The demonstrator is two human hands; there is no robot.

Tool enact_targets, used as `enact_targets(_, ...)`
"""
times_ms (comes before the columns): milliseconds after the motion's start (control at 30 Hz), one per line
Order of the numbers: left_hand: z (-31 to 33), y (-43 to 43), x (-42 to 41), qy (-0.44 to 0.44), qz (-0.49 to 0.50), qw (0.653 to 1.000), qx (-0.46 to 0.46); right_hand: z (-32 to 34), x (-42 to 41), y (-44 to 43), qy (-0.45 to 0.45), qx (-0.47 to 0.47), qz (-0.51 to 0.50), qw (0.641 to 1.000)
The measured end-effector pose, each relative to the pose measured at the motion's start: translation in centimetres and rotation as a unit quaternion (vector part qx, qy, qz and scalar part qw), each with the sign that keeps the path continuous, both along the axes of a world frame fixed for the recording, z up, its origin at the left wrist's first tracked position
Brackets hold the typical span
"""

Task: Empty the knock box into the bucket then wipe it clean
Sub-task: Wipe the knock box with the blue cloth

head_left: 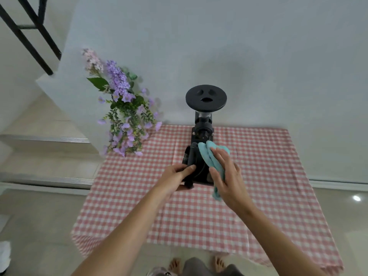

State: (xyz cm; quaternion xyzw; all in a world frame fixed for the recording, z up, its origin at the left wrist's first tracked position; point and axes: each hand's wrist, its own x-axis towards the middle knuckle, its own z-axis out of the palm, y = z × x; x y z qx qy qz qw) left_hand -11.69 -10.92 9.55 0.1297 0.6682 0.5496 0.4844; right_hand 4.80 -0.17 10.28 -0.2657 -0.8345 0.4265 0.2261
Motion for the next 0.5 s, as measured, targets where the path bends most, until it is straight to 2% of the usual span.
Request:
enact_targets(100,0.3,-0.7,-0.2,-0.016,-0.001,1.0,0.007,0.3,0.2,-0.3,-0.006,-0.011,0.018,1.0)
enact_targets(300,0.8,-1.4,-0.3,-0.027,-0.017,0.999,0.011,1.0,0.0,0.7,-0.023,0.05,0.038,0.998)
enact_targets(433,0.9,-1.3,0.0,-0.049,-0.015,0.998,0.028,1.7,0.2,-0.4,-0.022,-0.023,0.066,0.997)
enact_targets(500,1.1,-1.1,0.3,-0.062,-0.008,0.997,0.035,1.2,0.5,-0.9,-0.009,-0.002,0.078,0.997)
